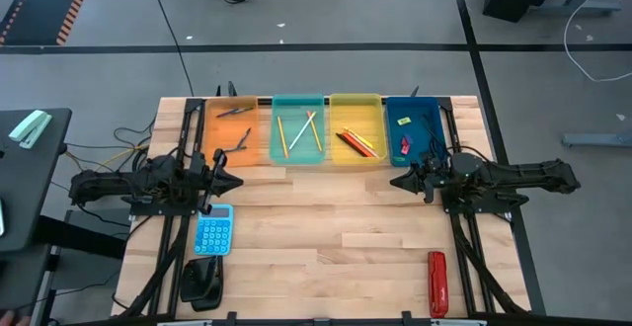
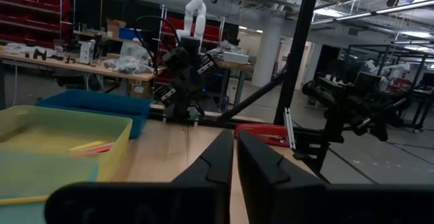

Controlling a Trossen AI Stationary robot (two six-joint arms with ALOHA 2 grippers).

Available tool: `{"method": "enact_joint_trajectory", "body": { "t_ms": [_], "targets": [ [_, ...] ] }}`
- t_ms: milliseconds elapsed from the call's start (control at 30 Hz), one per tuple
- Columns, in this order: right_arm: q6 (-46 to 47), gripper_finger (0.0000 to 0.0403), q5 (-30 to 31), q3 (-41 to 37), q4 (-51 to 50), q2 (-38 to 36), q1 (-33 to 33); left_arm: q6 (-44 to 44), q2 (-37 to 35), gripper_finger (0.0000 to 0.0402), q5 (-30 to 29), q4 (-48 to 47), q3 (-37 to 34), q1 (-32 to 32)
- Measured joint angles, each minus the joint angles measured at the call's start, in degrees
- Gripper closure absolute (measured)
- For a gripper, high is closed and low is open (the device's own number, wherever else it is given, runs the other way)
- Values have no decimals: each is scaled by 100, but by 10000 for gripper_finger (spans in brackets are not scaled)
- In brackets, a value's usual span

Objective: Sort crayons/erasers/pens/pencils in bins
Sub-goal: Return to Home Position

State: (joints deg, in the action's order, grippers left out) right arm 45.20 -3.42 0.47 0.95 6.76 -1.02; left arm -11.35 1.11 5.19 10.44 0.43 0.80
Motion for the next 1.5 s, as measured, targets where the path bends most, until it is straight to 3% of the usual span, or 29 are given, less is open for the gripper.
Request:
{"method": "enact_joint_trajectory", "body": {
  "t_ms": [1500],
  "targets": [
    [-1,382,-1,0,0,0,0,5,0,371,-2,0,-4,0]
  ]
}}
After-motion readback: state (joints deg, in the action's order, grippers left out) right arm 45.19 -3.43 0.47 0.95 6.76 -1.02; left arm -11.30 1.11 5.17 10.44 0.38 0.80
